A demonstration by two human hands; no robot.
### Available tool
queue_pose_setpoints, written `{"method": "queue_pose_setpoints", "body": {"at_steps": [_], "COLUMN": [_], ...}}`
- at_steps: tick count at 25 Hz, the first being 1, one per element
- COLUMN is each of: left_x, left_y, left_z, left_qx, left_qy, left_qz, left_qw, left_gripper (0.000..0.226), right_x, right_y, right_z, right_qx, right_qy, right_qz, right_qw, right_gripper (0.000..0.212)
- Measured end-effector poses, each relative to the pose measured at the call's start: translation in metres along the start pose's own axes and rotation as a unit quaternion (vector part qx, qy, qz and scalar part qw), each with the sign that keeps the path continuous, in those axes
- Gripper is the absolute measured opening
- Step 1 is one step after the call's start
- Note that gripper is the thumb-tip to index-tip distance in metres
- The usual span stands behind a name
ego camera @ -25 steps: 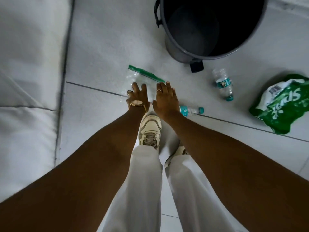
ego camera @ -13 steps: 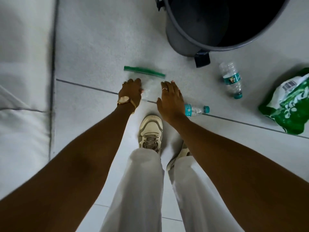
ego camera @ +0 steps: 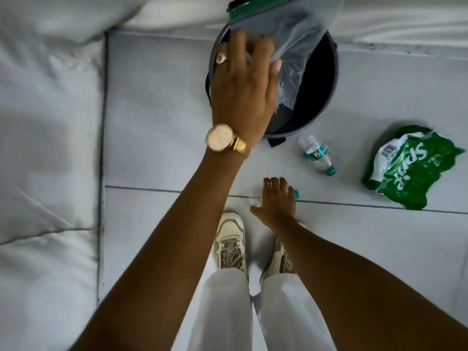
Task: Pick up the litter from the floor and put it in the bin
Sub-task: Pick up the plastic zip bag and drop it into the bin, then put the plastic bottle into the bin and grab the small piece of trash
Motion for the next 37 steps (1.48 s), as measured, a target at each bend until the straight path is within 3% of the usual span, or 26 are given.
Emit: {"method": "queue_pose_setpoints", "body": {"at_steps": [2,4,6,8,10,12,14,16,17,19,21,24,26,28,30,32,33,35,37], "left_x": [-0.023,-0.045,-0.057,-0.057,-0.049,-0.040,-0.029,-0.012,0.002,0.033,0.057,0.055,0.030,-0.005,-0.034,-0.050,-0.056,-0.062,-0.060], "left_y": [-0.012,-0.008,0.000,0.007,0.012,0.025,0.039,0.050,0.052,0.048,0.036,0.003,-0.014,-0.020,-0.015,-0.005,0.000,0.004,0.004], "left_z": [0.056,0.101,0.121,0.129,0.122,0.100,0.070,0.043,0.030,0.007,-0.014,-0.026,-0.017,0.012,0.053,0.086,0.100,0.119,0.120], "left_qx": [-0.218,-0.427,-0.506,-0.485,-0.428,-0.385,-0.321,-0.304,-0.342,-0.476,-0.538,-0.423,-0.330,-0.326,-0.376,-0.432,-0.460,-0.497,-0.481], "left_qy": [-0.076,-0.136,-0.128,-0.094,-0.084,-0.041,0.015,0.058,0.081,0.070,0.025,-0.049,-0.063,-0.060,-0.112,-0.142,-0.149,-0.181,-0.200], "left_qz": [-0.038,-0.095,-0.157,-0.168,-0.128,-0.121,-0.128,-0.138,-0.144,-0.101,-0.042,-0.004,-0.057,-0.156,-0.194,-0.197,-0.196,-0.170,-0.136], "left_qw": [0.972,0.889,0.838,0.853,0.890,0.914,0.938,0.941,0.925,0.871,0.842,0.905,0.940,0.930,0.899,0.869,0.853,0.832,0.843], "left_gripper": [0.029,0.046,0.070,0.074,0.059,0.046,0.037,0.034,0.038,0.057,0.072,0.066,0.061,0.062,0.066,0.074,0.080,0.086,0.077], "right_x": [0.019,0.036,0.047,0.052,0.056,0.060,0.068,0.076,0.080,0.086,0.087,0.085,0.093,0.106,0.118,0.122,0.123,0.128,0.131], "right_y": [-0.010,-0.025,-0.038,-0.048,-0.049,-0.038,-0.018,0.010,0.027,0.059,0.074,0.061,0.037,-0.001,-0.043,-0.070,-0.080,-0.096,-0.102], "right_z": [0.012,0.026,0.036,0.047,0.055,0.053,0.035,0.004,-0.016,-0.065,-0.116,-0.175,-0.181,-0.153,-0.098,-0.045,-0.024,0.000,0.009], "right_qx": [-0.054,-0.081,-0.081,-0.059,-0.051,-0.034,0.017,0.098,0.156,0.284,0.388,0.479,0.507,0.445,0.260,0.074,0.036,0.044,0.067], "right_qy": [0.092,0.177,0.239,0.265,0.248,0.154,-0.022,-0.182,-0.214,-0.210,-0.189,-0.163,-0.244,-0.350,-0.318,-0.239,-0.190,-0.107,-0.077], "right_qz": [-0.019,-0.042,-0.072,-0.102,-0.119,-0.086,-0.024,-0.021,-0.035,-0.044,-0.046,-0.054,0.009,0.119,0.187,0.175,0.165,0.168,0.176], "right_qw": [0.994,0.980,0.965,0.957,0.960,0.984,0.999,0.978,0.964,0.934,0.901,0.861,0.827,0.816,0.892,0.952,0.967,0.979,0.979], "right_gripper": [0.104,0.110,0.101,0.086,0.077,0.072,0.068,0.063,0.060,0.056,0.053,0.055,0.066,0.075,0.084,0.094,0.095,0.089,0.075]}}
Point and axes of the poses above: each hand's wrist, its own y-axis away from the middle knuckle, its own z-axis out of the palm, x = y × z, the point moved 2 cm from there along -y, towards the middle knuckle, and after that the axes turned 5 degrees about y, right-handed, at the moved point
